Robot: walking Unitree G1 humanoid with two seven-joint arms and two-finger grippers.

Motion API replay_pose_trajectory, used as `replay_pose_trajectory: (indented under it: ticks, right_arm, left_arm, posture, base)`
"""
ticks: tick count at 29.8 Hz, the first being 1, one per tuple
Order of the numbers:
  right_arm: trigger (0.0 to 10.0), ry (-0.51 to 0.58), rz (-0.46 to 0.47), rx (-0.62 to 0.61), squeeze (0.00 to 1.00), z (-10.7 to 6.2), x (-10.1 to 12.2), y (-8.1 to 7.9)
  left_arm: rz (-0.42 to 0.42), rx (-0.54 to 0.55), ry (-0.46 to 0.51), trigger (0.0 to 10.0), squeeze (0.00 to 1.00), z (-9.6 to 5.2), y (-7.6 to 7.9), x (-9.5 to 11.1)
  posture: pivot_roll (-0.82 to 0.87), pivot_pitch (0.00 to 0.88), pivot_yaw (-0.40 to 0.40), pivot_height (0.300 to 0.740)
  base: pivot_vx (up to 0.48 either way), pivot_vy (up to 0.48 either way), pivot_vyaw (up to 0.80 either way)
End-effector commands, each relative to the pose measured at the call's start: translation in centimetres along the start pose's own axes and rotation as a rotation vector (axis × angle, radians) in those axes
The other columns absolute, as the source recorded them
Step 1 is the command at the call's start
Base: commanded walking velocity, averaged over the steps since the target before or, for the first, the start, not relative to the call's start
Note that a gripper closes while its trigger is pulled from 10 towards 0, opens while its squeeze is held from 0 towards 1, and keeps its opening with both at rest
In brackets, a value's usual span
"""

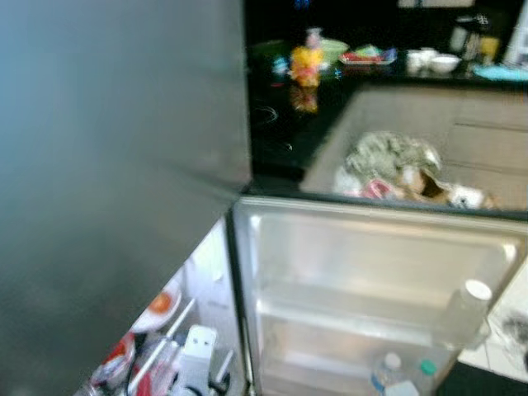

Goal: Restocking fridge

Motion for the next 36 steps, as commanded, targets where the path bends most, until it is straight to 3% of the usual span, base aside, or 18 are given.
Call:
replay_pose_trajectory:
  ticks: [1, 15, 26, 36]
  right_arm:
    - [10.0, 0.008, 0.013, -0.003, 0.0, -0.1, -0.1, -0.1]
    - [10.0, -0.001, 0.016, 0.007, 0.0, -0.1, -0.5, -0.4]
    - [10.0, 0.007, 0.013, 0.005, 0.0, -0.1, -0.5, -0.4]
    - [10.0, 0.078, 0.014, 0.023, 0.0, 0.0, 1.1, 0.0]
  left_arm:
    - [0.017, -0.017, -0.043, 10.0, 0.0, -0.3, 0.3, -1.3]
    - [0.017, -0.008, -0.03, 10.0, 0.0, -0.5, 0.0, -1.5]
    - [-0.021, 0.017, -0.028, 10.0, 0.0, -0.5, -0.2, -1.5]
    - [-0.025, 0.034, -0.032, 10.0, 0.0, -0.6, -0.5, -1.7]
  posture:
    - [-0.15, 0.057, 0.051, 0.74]
    - [-0.14, 0.068, 0.052, 0.74]
    - [-0.15, 0.072, 0.045, 0.74]
    - [-0.15, 0.072, 0.045, 0.74]
  base:
    - [0.0, 0.0, 0.0]
    - [0.0, 0.0, 0.0]
    - [0.0, -0.441, 0.0]
    - [0.0, 0.0, 0.0]
Point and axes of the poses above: a point about 5 cm out from each wrist's last joint towards the gripper, its own z axis pointing out of the wrist towards the gripper, its own x axis along the axis of the wrist's last joint, y = z × x, the point moved 1 cm from there along z, pointing out of the wrist towards the gripper
